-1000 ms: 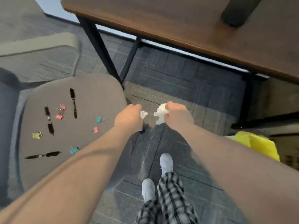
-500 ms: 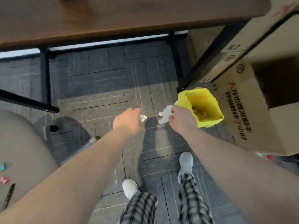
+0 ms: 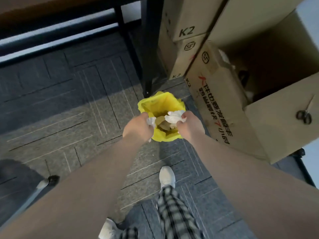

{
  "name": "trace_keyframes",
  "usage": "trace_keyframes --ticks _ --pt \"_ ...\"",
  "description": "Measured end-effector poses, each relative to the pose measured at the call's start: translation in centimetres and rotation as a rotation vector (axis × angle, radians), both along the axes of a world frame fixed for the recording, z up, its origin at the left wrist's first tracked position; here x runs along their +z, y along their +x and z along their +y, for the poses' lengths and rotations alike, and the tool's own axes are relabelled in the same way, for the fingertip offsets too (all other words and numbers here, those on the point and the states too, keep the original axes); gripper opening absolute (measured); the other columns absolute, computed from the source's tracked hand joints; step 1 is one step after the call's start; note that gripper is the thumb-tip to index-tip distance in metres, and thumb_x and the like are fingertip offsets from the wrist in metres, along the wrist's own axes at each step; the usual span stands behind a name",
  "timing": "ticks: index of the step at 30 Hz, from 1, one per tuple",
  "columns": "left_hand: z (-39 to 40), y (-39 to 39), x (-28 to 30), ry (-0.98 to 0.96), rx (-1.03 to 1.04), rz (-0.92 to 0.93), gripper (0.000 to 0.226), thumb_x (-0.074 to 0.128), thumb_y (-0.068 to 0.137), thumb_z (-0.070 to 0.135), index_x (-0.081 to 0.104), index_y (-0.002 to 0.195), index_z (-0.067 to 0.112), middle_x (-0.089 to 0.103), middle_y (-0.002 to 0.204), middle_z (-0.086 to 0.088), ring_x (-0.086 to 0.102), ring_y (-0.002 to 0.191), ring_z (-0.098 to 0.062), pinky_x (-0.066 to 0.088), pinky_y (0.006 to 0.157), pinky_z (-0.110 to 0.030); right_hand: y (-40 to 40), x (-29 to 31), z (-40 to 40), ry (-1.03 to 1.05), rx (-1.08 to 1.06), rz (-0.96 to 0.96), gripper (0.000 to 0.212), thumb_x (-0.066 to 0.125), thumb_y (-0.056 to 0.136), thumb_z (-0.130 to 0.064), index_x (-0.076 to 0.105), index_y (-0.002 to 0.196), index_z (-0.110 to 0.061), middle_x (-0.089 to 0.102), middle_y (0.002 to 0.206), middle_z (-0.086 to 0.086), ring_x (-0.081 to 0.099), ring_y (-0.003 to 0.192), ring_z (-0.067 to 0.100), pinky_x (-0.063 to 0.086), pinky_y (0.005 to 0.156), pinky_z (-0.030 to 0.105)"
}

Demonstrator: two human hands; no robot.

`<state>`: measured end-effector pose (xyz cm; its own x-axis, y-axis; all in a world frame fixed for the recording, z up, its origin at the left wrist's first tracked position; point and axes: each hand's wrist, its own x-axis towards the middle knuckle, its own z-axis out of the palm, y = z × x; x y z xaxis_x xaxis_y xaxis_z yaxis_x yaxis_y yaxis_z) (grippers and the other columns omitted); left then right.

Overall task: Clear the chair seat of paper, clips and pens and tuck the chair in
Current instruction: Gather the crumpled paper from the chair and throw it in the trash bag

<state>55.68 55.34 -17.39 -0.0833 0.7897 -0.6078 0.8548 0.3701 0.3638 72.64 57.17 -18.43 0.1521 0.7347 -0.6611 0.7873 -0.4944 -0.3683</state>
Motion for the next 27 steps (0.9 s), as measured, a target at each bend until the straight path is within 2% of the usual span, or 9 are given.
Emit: trace_keyframes --ticks 3,8,11,14,16,21,27 --pt "2.3 2.9 -2.1 -0.018 0.034 -0.046 0.022 0.047 0.091 0.021 0.050 0.108 0.007 0.061 0.107 -0.016 0.058 0.096 -0.036 0.040 0.066 -0.034 2.0 -2.2 1.8 -0.045 -0.015 0.031 0.032 0.045 0.094 -0.021 0.045 0.125 -0.014 0.058 0.120 0.014 0.061 0.101 0.035 0.050 0.073 0.038" --pt "4.3 5.4 -4.6 -0.055 0.072 -0.068 0.019 0.048 0.090 0.021 0.049 0.104 0.009 0.056 0.095 -0.011 0.057 0.091 -0.035 0.040 0.065 -0.034 2.9 -5.2 3.2 -0.067 -0.030 0.080 0.035 0.048 0.092 -0.020 0.047 0.125 -0.013 0.059 0.122 0.015 0.059 0.105 0.036 0.048 0.077 0.037" --pt "4.9 6.0 -5.7 -0.076 0.096 -0.056 0.023 0.048 0.090 0.026 0.049 0.108 0.011 0.059 0.105 -0.012 0.059 0.096 -0.036 0.048 0.072 -0.039 3.0 -6.5 3.7 -0.089 -0.035 0.085 0.035 0.048 0.089 -0.020 0.047 0.124 -0.015 0.058 0.120 0.013 0.056 0.098 0.033 0.050 0.076 0.039" --pt "5.3 6.4 -6.7 -0.078 0.107 -0.049 0.034 0.052 0.090 0.033 0.046 0.118 0.015 0.057 0.116 -0.012 0.058 0.102 -0.036 0.050 0.078 -0.041 3.2 -7.5 3.8 -0.106 -0.054 0.114 0.037 0.052 0.088 -0.025 0.047 0.124 -0.016 0.056 0.121 0.013 0.056 0.092 0.031 0.047 0.069 0.035" --pt "5.4 6.5 -7.2 -0.065 0.135 -0.081 0.045 0.057 0.089 0.035 0.043 0.127 0.018 0.053 0.125 -0.011 0.055 0.109 -0.035 0.048 0.083 -0.040 3.2 -8.0 3.8 -0.101 -0.077 0.137 0.040 0.056 0.087 -0.029 0.048 0.124 -0.016 0.056 0.121 0.013 0.059 0.097 0.033 0.049 0.069 0.035" --pt "5.6 6.8 -8.0 -0.057 0.185 -0.169 0.071 0.063 0.085 0.041 0.027 0.144 0.024 0.034 0.145 -0.007 0.043 0.128 -0.032 0.042 0.097 -0.039 3.0 -8.6 3.8 -0.096 -0.088 0.166 0.054 0.061 0.086 -0.041 0.045 0.130 -0.016 0.045 0.132 0.012 0.056 0.110 0.033 0.049 0.082 0.038" --pt "5.9 6.9 -8.5 -0.042 0.296 -0.207 0.071 0.056 0.088 0.046 0.024 0.146 0.025 0.026 0.150 -0.005 0.039 0.132 -0.029 0.039 0.101 -0.039 2.4 -9.0 3.8 -0.065 -0.087 0.187 0.052 0.057 0.089 -0.042 0.045 0.130 -0.014 0.052 0.128 0.014 0.056 0.109 0.032 0.042 0.076 0.033"
